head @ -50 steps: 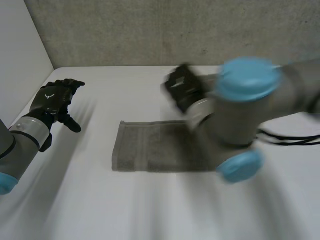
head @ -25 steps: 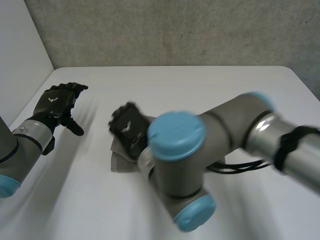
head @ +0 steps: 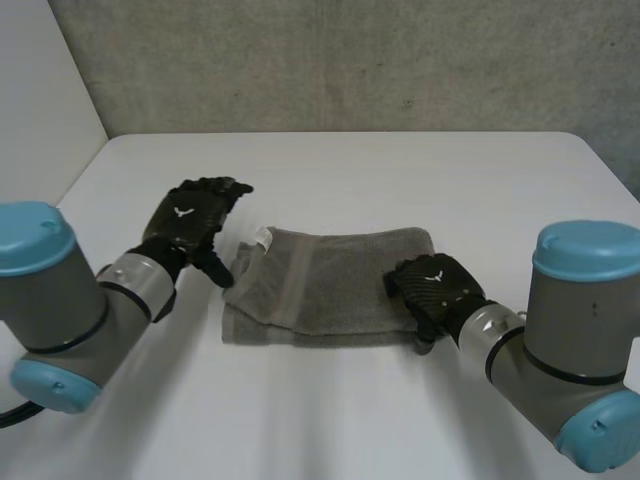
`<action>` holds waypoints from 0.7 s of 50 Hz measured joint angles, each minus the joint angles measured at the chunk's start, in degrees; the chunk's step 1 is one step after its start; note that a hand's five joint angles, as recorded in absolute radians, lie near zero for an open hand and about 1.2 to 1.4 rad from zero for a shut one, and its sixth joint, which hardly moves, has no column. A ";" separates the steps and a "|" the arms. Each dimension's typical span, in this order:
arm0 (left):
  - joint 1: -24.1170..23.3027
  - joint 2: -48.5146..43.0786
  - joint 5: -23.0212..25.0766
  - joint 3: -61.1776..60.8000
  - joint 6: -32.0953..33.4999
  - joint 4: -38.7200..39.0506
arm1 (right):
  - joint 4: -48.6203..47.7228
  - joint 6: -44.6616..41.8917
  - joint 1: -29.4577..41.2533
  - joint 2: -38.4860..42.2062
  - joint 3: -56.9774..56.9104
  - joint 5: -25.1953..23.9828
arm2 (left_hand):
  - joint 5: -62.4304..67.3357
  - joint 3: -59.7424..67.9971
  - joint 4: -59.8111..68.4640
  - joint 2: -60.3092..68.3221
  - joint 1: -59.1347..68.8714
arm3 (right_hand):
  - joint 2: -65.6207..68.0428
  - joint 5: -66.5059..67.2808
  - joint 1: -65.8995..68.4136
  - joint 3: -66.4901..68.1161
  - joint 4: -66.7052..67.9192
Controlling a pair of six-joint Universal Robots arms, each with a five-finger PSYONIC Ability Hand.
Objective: Fold the laundry
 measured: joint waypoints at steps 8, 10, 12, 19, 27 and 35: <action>-2.40 -0.49 -3.95 0.15 1.87 -0.06 | -4.60 -3.04 -1.41 3.45 1.15 1.36 | 0.00 0.00 0.00 0.00 0.00 | 42.40 41.85 41.36 41.74 41.98; -2.39 0.23 -4.43 -0.07 2.53 -0.17 | -5.01 -5.45 -1.72 4.00 0.72 2.66 | 0.00 0.00 0.00 0.00 0.00 | 43.25 44.00 42.58 44.29 44.65; -2.33 0.96 -4.57 -0.18 2.84 -0.28 | -5.14 -8.04 -1.80 4.09 0.15 4.07 | 0.00 0.00 0.00 0.00 0.00 | 43.25 44.01 42.58 44.29 44.66; -1.95 4.96 -4.55 0.55 3.22 -0.54 | -4.94 -22.17 0.03 3.17 -4.38 9.52 | 0.00 0.00 0.00 0.00 0.00 | 43.26 44.01 43.00 44.29 44.66; -1.89 9.41 -5.46 4.86 2.92 -1.51 | -5.48 -41.57 12.34 5.23 -14.43 9.66 | 0.00 -0.15 -0.01 0.00 -0.24 | 43.25 44.07 43.15 44.29 44.74; -1.87 10.53 -9.38 9.72 2.64 -4.41 | -5.74 -49.36 25.10 13.23 -23.14 0.46 | 0.00 -0.15 -0.02 0.00 -0.24 | 43.26 44.08 43.15 44.35 44.80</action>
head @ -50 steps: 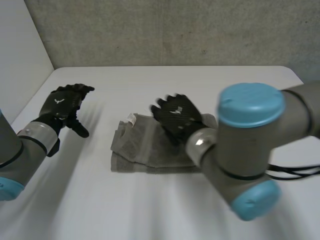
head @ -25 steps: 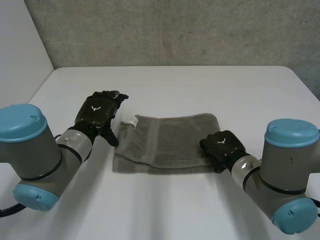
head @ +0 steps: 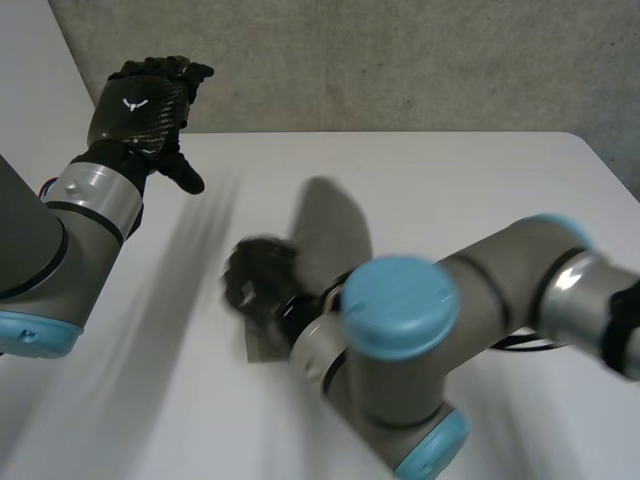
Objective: Fold the laundry
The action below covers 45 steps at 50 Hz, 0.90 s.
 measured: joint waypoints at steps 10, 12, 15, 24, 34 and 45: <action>-0.23 -0.18 -1.64 -0.21 -0.17 -1.08 | 0.86 4.78 3.19 3.24 1.28 -2.16 | 0.08 0.00 0.00 0.00 0.00 | -35.67 -37.46 -35.63 -36.36 -36.52; -0.26 -0.26 -1.64 -0.50 -0.43 -1.07 | 0.62 9.50 2.30 1.13 2.37 -0.76 | 0.08 0.00 0.00 0.00 0.00 | -53.79 -55.82 -53.70 -54.08 -54.05; -0.30 -0.46 -1.61 -0.73 -1.07 -1.06 | 0.23 18.41 0.36 -2.72 4.11 0.64 | 0.08 0.00 0.00 0.00 0.00 | -60.66 -63.20 -60.75 -62.26 -61.98; -0.80 -2.64 -1.57 -1.09 -4.05 -1.93 | 0.63 49.90 -9.28 -12.74 8.71 1.37 | 0.08 0.00 0.00 0.00 0.00 | -61.06 -63.20 -62.28 -62.78 -62.09; -3.99 -10.87 -1.64 -1.80 -6.23 -6.49 | 5.22 63.16 -15.81 -8.78 6.59 -3.29 | 0.08 0.00 0.00 0.00 0.00 | -61.06 -63.20 -62.28 -62.78 -62.09; -6.68 -18.30 -2.78 -3.11 -6.02 -7.49 | 12.58 62.58 -15.99 3.39 -1.61 -4.58 | 0.08 0.00 0.00 0.00 0.00 | -61.06 -63.20 -62.29 -62.78 -62.09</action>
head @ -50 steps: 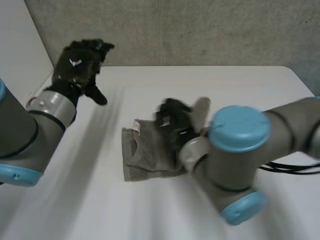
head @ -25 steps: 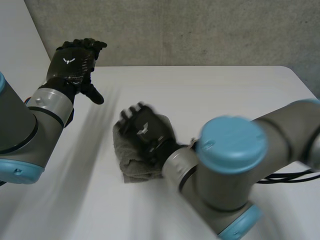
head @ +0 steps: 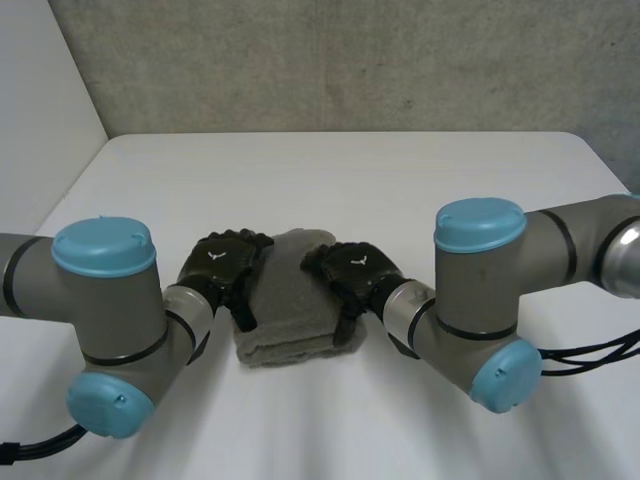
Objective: Fold the laundry
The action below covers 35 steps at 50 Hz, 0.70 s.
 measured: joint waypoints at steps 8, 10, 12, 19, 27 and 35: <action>-0.61 3.23 -1.26 1.84 0.27 -1.89 | 3.25 -0.58 -0.66 -4.22 -3.07 0.12 | 0.00 0.00 0.00 0.00 0.00 | 0.00 0.00 0.08 0.00 0.00; -0.83 5.37 -1.32 3.14 0.26 -3.15 | 3.68 -0.50 -1.31 -7.72 -3.28 0.17 | 0.00 0.00 0.00 0.00 0.00 | 0.00 0.00 0.08 0.00 0.00; -1.00 7.18 -1.33 4.28 0.24 -4.48 | 3.94 -0.34 -2.03 -11.27 -3.43 0.32 | 0.00 0.00 0.00 0.00 0.00 | 0.00 0.00 0.09 0.00 0.00; -1.30 16.30 -2.02 13.99 0.10 -12.89 | 4.62 0.42 -5.64 -24.04 -3.53 7.80 | 0.00 0.00 0.00 0.00 0.00 | 0.00 0.00 0.10 0.00 0.00; 0.14 19.90 -6.08 23.42 0.05 -23.35 | 8.38 0.60 -8.94 -28.22 -4.95 17.82 | 0.00 0.00 0.00 0.00 0.00 | 0.00 0.00 0.10 0.00 0.00; 2.07 19.91 -7.42 24.79 -0.28 -27.99 | 12.19 0.94 -9.76 -27.85 -6.67 18.37 | 0.00 0.00 0.00 0.00 0.00 | 0.00 0.00 0.10 0.00 0.00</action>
